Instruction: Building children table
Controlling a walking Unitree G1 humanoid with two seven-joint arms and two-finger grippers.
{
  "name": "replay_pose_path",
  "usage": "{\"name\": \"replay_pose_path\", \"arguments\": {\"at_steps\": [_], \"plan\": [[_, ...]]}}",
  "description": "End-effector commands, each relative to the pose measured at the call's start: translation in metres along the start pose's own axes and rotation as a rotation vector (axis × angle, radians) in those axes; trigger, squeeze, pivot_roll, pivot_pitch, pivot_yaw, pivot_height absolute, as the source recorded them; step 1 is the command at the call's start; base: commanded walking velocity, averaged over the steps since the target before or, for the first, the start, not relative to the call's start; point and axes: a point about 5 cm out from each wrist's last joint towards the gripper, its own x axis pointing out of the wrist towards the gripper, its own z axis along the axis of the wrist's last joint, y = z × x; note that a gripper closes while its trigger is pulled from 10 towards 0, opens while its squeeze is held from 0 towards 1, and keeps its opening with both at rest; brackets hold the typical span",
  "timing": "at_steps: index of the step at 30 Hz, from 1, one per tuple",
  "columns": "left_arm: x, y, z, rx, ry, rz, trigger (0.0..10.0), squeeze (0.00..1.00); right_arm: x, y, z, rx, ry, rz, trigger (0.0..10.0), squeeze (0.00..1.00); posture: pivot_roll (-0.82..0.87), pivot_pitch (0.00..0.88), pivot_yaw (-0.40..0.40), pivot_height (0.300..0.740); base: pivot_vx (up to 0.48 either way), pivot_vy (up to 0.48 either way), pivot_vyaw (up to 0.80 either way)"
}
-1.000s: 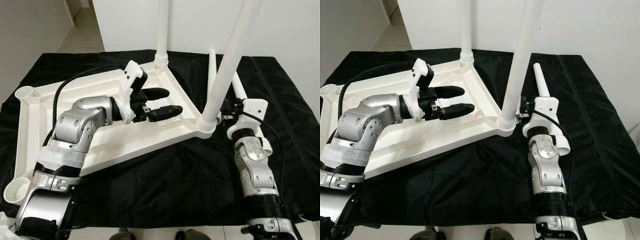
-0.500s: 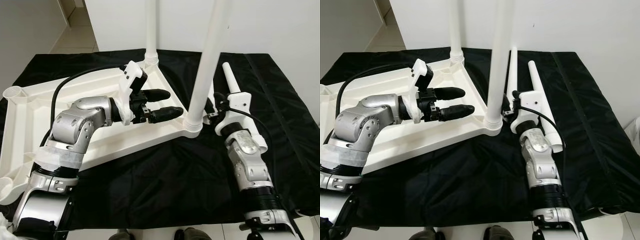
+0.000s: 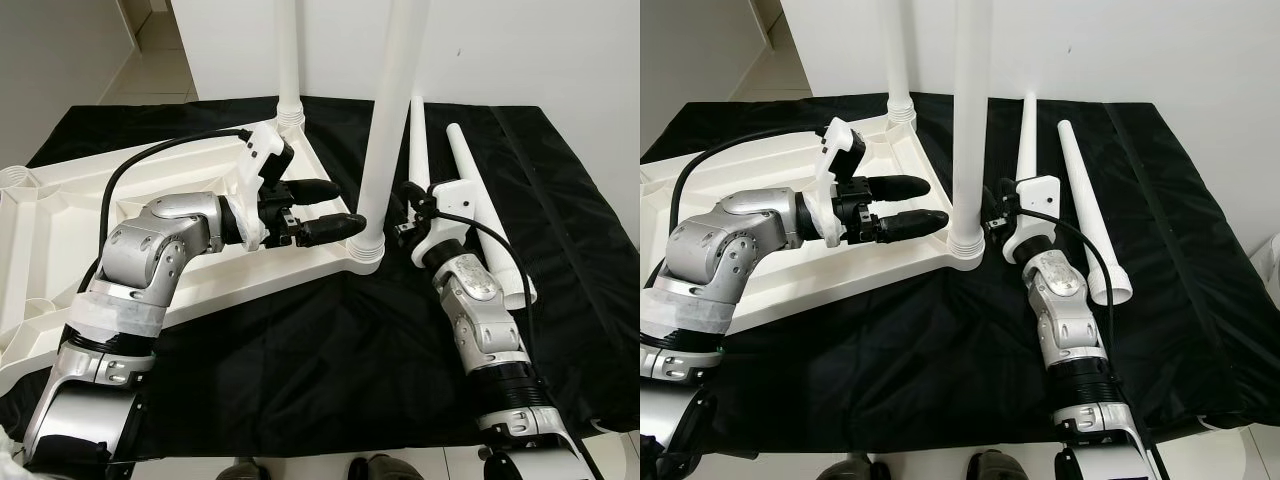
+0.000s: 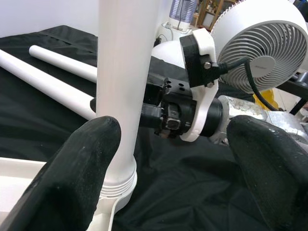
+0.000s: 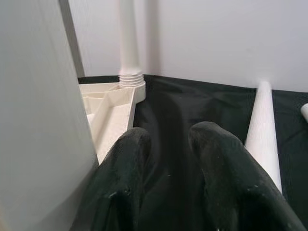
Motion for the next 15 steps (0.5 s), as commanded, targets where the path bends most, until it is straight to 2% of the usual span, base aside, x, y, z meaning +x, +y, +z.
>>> {"name": "replay_pose_path", "arguments": {"at_steps": [1, 3, 5, 6, 8, 9, 13, 15], "plan": [[-0.001, -0.003, -0.002, -0.007, 0.012, -0.009, 10.0, 0.00, 0.001, -0.005, -0.006, -0.006, 0.014, -0.101, 10.0, 0.00, -0.02, 0.073, 0.029, 0.740, 0.000, 0.000, 0.00], [-0.002, -0.006, -0.003, -0.015, 0.022, -0.028, 10.0, 0.00, 0.001, -0.006, -0.015, 0.029, 0.035, -0.169, 10.0, 0.00, -0.02, 0.080, 0.031, 0.740, 0.000, 0.000, 0.00], [-0.002, -0.006, -0.003, -0.015, 0.022, -0.028, 10.0, 0.00, 0.001, -0.006, -0.015, 0.029, 0.035, -0.169, 10.0, 0.00, -0.02, 0.080, 0.031, 0.740, 0.000, 0.000, 0.00], [-0.003, -0.008, -0.003, -0.018, 0.028, -0.041, 10.0, 0.00, 0.002, -0.004, -0.018, 0.037, 0.042, -0.190, 10.0, 0.41, -0.02, 0.087, 0.026, 0.740, 0.000, 0.000, 0.00], [-0.003, -0.008, -0.003, -0.018, 0.028, -0.041, 10.0, 0.00, 0.002, -0.004, -0.018, 0.037, 0.042, -0.190, 10.0, 0.41, -0.02, 0.087, 0.026, 0.740, 0.000, 0.000, 0.00], [-0.003, -0.010, -0.003, -0.018, 0.033, -0.047, 10.0, 0.00, 0.003, -0.001, -0.020, 0.047, 0.042, -0.196, 10.0, 1.00, -0.02, 0.089, 0.023, 0.740, 0.000, 0.000, 0.00], [-0.003, -0.011, -0.004, -0.021, 0.037, -0.041, 10.0, 0.00, 0.010, -0.001, -0.022, 0.058, 0.039, -0.259, 10.0, 1.00, -0.01, 0.098, 0.015, 0.740, 0.000, 0.000, 0.00], [-0.004, -0.012, -0.006, -0.029, 0.043, -0.034, 10.0, 0.00, 0.015, -0.004, -0.023, 0.057, 0.043, -0.327, 10.0, 1.00, 0.00, 0.107, 0.008, 0.740, 0.000, 0.000, 0.00]]}}
